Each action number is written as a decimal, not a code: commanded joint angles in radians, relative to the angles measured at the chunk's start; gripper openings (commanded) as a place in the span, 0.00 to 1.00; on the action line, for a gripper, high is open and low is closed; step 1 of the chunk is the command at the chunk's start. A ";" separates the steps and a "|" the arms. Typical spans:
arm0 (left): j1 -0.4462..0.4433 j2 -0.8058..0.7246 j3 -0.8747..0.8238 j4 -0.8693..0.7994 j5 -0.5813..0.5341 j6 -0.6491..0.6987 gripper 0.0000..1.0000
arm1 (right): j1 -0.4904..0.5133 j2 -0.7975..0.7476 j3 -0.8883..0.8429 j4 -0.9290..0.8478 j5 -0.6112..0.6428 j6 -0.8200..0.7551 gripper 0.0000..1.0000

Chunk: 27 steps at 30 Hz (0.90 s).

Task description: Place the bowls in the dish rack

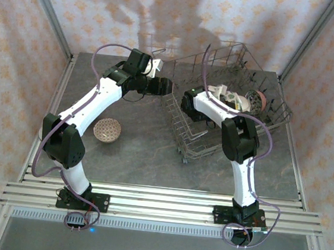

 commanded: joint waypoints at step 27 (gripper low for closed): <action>-0.033 -0.025 -0.003 -0.020 -0.053 -0.045 0.68 | -0.021 -0.039 -0.073 0.275 -0.153 -0.317 0.26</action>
